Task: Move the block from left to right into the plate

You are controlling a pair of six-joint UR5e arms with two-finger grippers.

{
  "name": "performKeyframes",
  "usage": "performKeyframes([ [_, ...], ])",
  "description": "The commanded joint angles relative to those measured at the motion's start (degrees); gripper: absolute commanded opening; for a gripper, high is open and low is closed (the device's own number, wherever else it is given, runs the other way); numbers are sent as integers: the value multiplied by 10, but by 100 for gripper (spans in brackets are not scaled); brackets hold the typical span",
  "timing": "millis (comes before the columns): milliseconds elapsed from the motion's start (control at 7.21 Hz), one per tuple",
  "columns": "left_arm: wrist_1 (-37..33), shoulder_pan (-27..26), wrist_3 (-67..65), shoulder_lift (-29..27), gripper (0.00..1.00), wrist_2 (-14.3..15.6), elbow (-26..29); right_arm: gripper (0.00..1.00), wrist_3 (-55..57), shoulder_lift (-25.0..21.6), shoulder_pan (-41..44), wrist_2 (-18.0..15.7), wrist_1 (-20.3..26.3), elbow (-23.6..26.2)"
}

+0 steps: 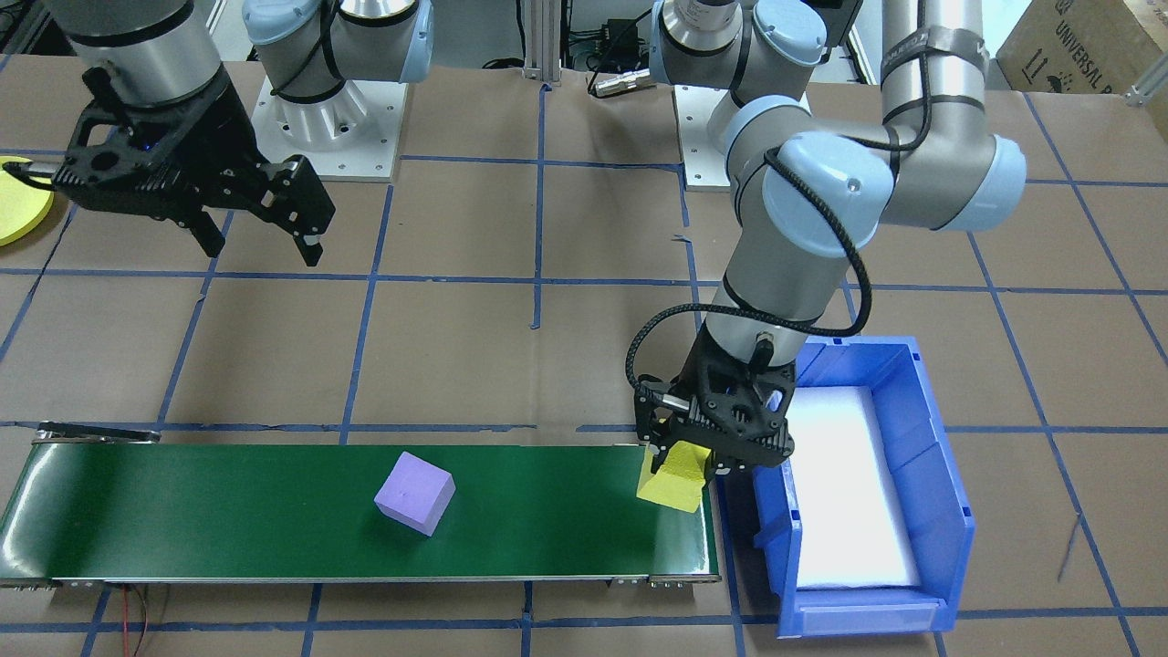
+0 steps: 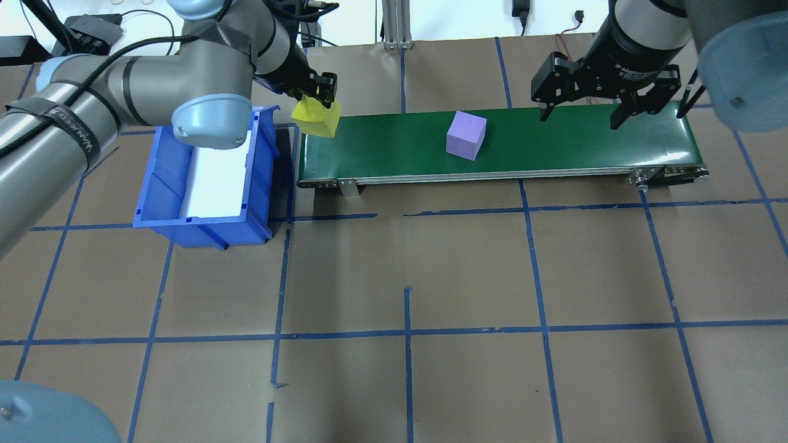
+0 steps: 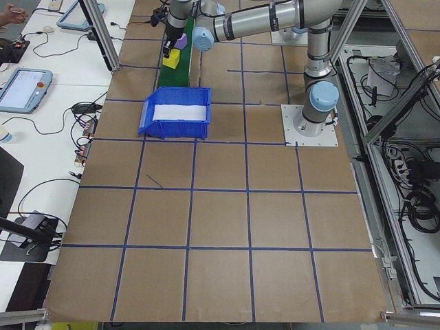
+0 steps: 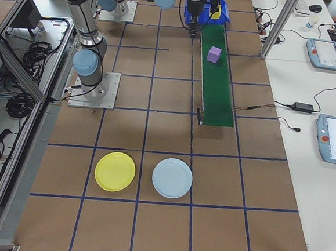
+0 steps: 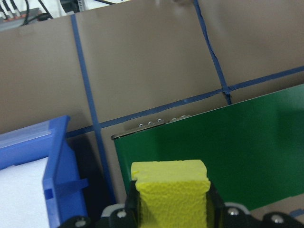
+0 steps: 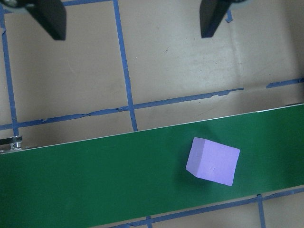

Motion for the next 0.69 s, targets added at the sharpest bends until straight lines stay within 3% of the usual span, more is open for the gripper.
performKeyframes([
  [0, 16, -2, 3, -36, 25, 1, -2, 100, -23, 62, -33, 3, -26, -16],
  [139, 15, -2, -1, -38, 25, 21, -3, 100, -30, 91, -47, 3, -50, -18],
  [277, 16, -2, 0, -40, 25, 22, -6, 100, -36, 106, -66, 3, -52, -19],
  [416, 17, -1, 0, -49, 34, 22, -5, 100, -44, 114, -77, 4, -52, -19],
  [554, 19, -1, -3, -57, 81, 45, 3, 100, -46, 115, -77, 4, -53, -16],
])
